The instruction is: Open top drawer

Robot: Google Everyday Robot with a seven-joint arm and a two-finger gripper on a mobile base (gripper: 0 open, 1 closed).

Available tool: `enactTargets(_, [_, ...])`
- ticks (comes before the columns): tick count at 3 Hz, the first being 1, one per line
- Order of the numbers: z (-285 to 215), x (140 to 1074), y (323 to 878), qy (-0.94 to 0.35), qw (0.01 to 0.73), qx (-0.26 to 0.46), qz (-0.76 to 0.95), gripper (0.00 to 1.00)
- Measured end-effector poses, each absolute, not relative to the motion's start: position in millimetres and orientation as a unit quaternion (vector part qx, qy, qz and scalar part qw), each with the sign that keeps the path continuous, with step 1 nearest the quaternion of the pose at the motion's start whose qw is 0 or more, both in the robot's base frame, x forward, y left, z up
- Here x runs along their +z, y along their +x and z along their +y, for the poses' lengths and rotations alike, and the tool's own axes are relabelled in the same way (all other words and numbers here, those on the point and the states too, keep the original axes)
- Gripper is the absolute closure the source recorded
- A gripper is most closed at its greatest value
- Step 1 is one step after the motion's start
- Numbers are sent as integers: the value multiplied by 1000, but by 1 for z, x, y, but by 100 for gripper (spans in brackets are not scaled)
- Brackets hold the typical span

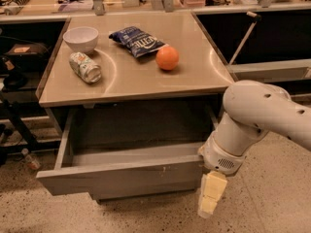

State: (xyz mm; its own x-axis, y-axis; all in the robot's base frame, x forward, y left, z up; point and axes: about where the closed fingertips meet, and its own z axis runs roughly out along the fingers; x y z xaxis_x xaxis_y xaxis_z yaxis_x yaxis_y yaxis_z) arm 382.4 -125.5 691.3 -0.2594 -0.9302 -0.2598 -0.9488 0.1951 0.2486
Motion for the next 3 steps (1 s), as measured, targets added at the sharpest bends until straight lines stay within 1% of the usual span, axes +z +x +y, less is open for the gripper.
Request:
enactTargets(2, [-121, 722, 429, -613, 71, 157, 771, 0])
enactTargets(3, [-115, 712, 437, -614, 63, 161, 770, 0])
